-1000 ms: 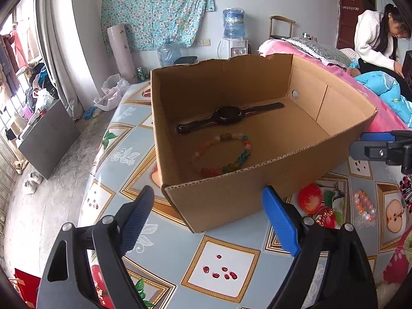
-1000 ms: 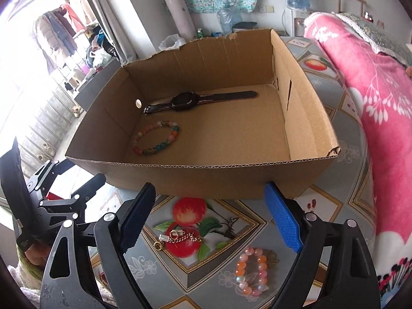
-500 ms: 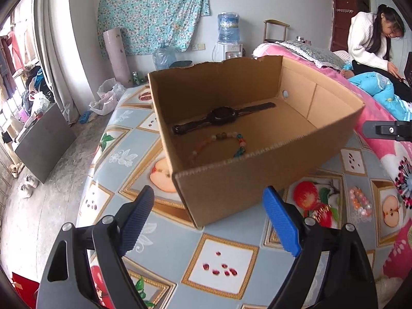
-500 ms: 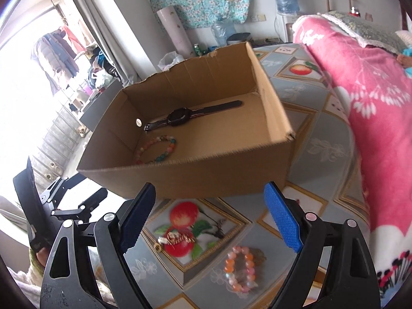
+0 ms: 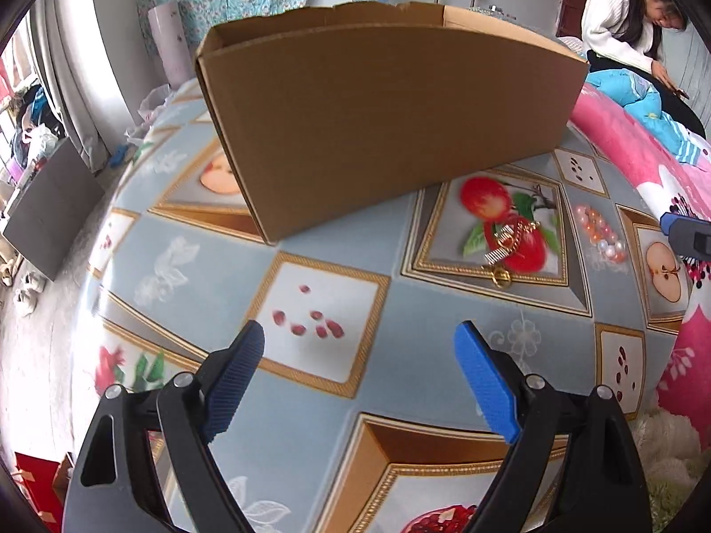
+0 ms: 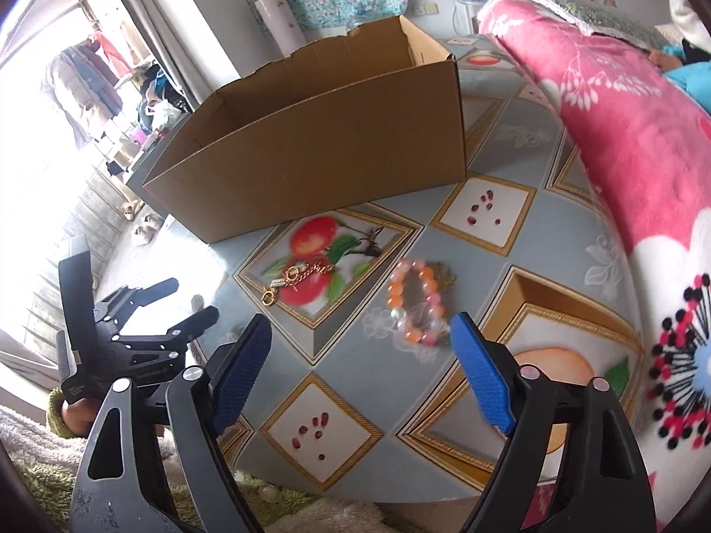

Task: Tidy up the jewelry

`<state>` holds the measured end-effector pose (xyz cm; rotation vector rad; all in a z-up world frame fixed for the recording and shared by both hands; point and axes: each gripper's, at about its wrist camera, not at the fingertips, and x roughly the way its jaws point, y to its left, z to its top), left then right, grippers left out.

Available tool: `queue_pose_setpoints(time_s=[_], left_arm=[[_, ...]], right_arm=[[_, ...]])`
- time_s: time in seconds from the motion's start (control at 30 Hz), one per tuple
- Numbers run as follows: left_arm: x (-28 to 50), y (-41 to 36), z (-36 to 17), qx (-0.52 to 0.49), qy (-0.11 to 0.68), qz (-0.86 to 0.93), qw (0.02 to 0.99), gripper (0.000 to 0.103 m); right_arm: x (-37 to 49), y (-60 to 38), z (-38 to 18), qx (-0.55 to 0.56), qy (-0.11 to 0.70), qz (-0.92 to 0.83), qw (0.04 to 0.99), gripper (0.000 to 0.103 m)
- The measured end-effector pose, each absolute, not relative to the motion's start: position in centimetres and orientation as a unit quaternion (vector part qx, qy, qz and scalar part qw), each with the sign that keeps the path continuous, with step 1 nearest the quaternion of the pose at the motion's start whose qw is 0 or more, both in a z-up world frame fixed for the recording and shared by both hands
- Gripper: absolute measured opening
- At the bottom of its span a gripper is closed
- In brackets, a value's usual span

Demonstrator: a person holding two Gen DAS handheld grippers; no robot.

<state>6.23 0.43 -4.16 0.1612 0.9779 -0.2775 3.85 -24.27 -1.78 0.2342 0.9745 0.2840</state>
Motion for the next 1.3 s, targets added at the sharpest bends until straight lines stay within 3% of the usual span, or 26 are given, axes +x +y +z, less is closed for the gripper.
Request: queue_pose_setpoints(time_s=[0.27, 0.53, 0.7, 0.8, 0.97, 1.3], left_arm=[[6.1, -0.2, -5.1, 0.072, 0.473, -0.134, 0.868, 0.09], [6.1, -0.4, -5.4, 0.075, 0.473, -0.129, 0.869, 0.097], [6.0, -0.4, -5.4, 0.077, 0.47, -0.129, 0.87, 0.097], [5.9, -0.3, -5.3, 0.077, 0.467, -0.13, 0.871, 0.098], [5.9, -0.2, -5.3, 0.077, 0.467, -0.131, 0.871, 0.097], [5.9, -0.2, -5.3, 0.078, 0.468, -0.132, 0.87, 0.098]], right_arm=[[4.6, -23.2, -2.3, 0.106, 0.476, 0.137, 0.862, 0.039], [6.9, -22.4, -3.9, 0.078, 0.501, 0.112, 0.854, 0.018], [7.7, -22.3, -5.1, 0.064, 0.52, 0.096, 0.846, 0.018], [7.7, -21.9, -5.9, 0.059, 0.531, 0.098, 0.839, 0.008], [7.3, -21.4, -5.8, 0.053, 0.521, 0.097, 0.846, 0.007], [7.7, -27.7, -2.3, 0.24, 0.461, 0.142, 0.842, 0.007]])
